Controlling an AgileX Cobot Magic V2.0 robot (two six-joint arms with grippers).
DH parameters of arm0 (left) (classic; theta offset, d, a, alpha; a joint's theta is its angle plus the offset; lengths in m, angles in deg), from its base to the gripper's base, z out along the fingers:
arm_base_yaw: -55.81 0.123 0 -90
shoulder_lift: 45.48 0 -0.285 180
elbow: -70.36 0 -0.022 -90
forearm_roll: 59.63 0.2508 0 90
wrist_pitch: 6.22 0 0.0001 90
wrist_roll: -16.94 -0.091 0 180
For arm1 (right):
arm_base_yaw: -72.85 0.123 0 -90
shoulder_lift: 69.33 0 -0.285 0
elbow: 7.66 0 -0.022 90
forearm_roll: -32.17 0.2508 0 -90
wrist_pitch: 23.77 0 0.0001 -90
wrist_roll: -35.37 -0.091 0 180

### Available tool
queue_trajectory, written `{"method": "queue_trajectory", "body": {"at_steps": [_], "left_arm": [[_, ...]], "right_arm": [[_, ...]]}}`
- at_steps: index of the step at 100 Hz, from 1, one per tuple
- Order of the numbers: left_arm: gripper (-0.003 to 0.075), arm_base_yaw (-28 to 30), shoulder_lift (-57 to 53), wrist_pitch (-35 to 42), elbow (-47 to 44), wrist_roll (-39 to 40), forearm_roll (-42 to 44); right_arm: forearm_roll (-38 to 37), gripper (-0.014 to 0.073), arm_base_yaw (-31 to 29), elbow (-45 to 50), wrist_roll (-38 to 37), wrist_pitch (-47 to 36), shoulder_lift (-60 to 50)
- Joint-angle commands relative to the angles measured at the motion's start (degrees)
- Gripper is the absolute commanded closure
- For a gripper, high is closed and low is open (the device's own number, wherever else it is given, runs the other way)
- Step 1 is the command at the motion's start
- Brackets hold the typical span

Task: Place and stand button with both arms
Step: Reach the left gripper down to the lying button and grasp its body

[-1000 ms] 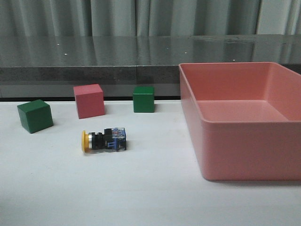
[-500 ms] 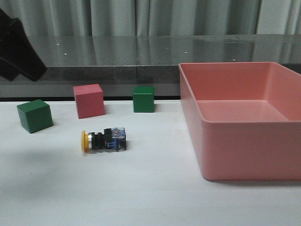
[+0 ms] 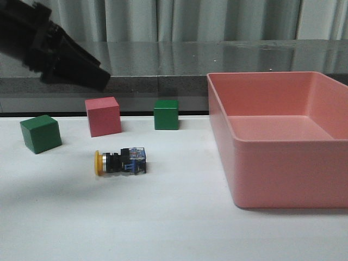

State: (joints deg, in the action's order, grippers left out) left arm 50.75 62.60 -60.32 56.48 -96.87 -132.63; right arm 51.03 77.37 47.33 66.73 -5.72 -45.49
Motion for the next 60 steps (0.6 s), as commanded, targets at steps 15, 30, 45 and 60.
{"method": "queue_trajectory", "body": {"at_steps": [15, 30, 45, 60], "left_arm": [[0.0153, -0.12, 7.21, -4.09, 1.59, -5.82, -5.85], [0.0153, -0.12, 11.62, -4.16, 1.59, -6.56, -5.99], [0.0177, -0.12, 14.03, -4.01, 1.59, -10.85, -5.99], [0.0255, -0.12, 15.17, -4.34, 1.59, -11.50, -5.86]], "right_arm": [[0.62, 0.0655, -0.42, -1.68, 0.10, -4.78, 0.49], [0.62, 0.0655, -0.42, -1.68, 0.10, -4.78, 0.49], [0.62, 0.0655, -0.42, -1.68, 0.10, -4.78, 0.49], [0.62, 0.0655, -0.42, -1.68, 0.10, -4.78, 0.49]]}}
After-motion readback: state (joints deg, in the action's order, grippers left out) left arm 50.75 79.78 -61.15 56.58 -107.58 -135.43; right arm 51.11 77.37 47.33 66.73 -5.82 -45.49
